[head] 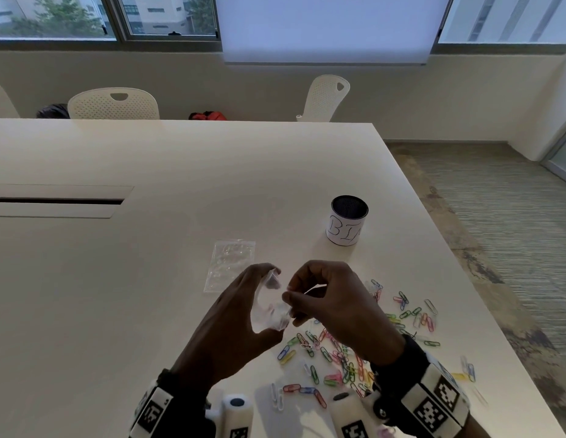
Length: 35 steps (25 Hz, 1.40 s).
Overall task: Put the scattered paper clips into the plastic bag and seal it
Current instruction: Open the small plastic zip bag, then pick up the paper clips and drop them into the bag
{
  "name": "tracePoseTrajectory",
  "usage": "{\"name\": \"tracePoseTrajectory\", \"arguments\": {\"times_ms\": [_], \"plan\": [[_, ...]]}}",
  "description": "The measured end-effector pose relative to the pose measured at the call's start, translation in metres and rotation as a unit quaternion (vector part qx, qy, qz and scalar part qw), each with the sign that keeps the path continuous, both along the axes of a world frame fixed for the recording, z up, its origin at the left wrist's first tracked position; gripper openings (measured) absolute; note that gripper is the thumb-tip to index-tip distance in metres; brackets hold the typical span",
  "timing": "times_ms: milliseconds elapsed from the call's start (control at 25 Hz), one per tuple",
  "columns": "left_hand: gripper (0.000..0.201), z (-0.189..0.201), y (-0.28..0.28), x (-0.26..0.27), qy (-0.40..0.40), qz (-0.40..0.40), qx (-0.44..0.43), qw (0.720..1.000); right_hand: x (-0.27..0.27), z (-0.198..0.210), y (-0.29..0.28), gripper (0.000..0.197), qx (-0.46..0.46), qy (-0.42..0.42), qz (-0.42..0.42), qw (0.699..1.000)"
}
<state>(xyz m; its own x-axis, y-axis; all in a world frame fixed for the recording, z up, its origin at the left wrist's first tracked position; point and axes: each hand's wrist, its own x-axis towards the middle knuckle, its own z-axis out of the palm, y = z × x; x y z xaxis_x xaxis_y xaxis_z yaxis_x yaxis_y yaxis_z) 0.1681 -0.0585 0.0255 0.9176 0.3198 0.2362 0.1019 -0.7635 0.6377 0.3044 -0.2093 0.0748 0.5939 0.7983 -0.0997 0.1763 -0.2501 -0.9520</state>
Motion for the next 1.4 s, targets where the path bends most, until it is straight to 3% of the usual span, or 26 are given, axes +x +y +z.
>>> {"name": "tracePoseTrajectory", "arguments": {"times_ms": [80,240,440,560,680,880,1200,1400], "plan": [[0.068,-0.003,0.003,-0.004,0.002,0.014,-0.001,1.000,0.004,-0.004,0.003,0.012,-0.012,-0.026,-0.002,1.000],[0.068,-0.007,0.021,-0.025,0.013,0.070,-0.012,0.997,0.027,-0.030,0.014,0.014,-0.075,-0.200,-0.002,0.977],[0.068,-0.013,0.032,-0.046,0.030,0.115,-0.013,0.993,0.024,-0.068,0.039,0.069,-0.232,-0.284,0.189,0.911],[0.066,-0.018,0.033,-0.053,0.028,0.122,-0.017,0.992,0.016,-0.083,0.048,0.088,-0.275,-0.349,0.247,0.861],[0.065,-0.023,0.031,-0.056,0.029,0.129,-0.025,0.991,0.010,-0.092,0.051,0.076,-0.264,-0.389,0.232,0.852],[0.065,-0.032,0.030,-0.057,0.028,0.134,-0.029,0.990,-0.005,-0.098,0.052,0.025,-0.210,-0.405,0.207,0.865],[0.063,-0.037,0.030,-0.051,0.027,0.134,-0.038,0.990,0.003,-0.097,0.041,0.022,-0.202,-0.396,0.222,0.868],[0.064,-0.042,0.026,-0.047,0.023,0.127,-0.051,0.990,0.027,-0.091,0.043,0.007,-0.234,-0.281,0.182,0.913]]}}
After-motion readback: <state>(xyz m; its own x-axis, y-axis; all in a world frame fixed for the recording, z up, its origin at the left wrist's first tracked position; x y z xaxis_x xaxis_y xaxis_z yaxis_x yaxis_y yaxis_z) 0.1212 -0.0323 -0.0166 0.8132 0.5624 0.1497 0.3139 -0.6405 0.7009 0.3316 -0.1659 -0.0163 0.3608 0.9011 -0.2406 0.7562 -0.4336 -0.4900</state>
